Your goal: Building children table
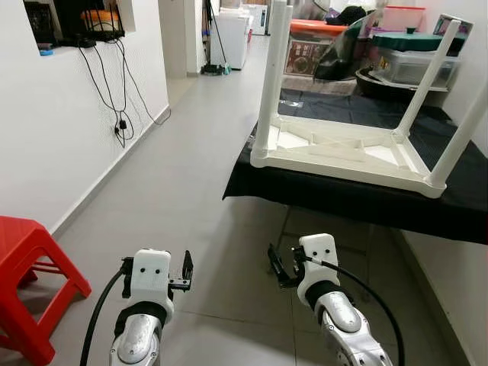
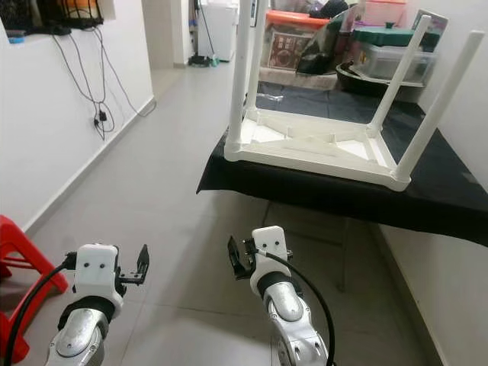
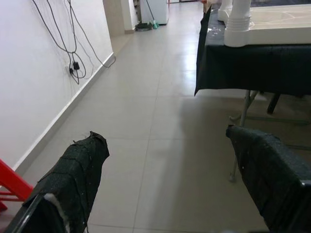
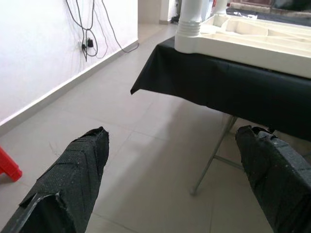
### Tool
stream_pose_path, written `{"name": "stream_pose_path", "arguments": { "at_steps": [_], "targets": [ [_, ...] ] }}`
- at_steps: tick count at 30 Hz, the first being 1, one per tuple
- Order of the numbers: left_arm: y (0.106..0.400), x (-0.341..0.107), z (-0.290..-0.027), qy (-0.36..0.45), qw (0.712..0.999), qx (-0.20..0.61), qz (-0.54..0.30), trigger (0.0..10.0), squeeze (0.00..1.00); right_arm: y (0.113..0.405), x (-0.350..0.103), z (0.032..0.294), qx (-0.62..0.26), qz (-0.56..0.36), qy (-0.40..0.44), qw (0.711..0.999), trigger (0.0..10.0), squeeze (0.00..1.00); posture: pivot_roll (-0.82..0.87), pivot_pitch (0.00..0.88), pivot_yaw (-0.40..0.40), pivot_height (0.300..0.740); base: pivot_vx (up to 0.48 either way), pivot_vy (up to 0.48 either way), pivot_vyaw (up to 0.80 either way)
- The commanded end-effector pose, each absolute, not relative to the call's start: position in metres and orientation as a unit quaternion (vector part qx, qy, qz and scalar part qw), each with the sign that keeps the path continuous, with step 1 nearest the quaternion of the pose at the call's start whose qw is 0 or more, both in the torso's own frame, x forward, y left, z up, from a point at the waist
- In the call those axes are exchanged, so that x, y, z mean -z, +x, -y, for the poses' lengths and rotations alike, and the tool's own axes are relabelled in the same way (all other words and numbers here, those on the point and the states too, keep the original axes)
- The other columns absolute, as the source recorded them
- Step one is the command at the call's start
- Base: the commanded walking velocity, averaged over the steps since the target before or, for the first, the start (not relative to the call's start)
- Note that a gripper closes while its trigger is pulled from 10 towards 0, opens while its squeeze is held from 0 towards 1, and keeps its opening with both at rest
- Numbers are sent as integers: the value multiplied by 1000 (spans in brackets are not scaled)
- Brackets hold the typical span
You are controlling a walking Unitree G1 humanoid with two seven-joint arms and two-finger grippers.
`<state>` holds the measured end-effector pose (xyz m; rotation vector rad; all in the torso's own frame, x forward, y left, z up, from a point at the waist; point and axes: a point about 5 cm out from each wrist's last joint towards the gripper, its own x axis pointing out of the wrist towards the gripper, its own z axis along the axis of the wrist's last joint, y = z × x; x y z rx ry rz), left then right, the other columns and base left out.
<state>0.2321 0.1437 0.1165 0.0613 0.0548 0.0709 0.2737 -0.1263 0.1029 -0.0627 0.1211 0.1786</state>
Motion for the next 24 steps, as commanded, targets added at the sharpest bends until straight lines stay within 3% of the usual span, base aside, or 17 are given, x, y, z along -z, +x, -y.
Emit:
{"name": "stream_pose_path", "arguments": {
  "at_steps": [1, 24],
  "targets": [
    [232, -114, -141, 36, 998, -27, -34, 10000, 0, 274, -105, 129, -83, -54, -32, 995, 10000, 0, 123, 0, -78, 740, 277, 0, 0],
    [231, -112, -139, 35, 999, -18, -36, 10000, 0, 274, -105, 129, -78, -53, -29, 995, 10000, 0, 124, 0, -74, 740, 278, 0, 0]
  ]
}}
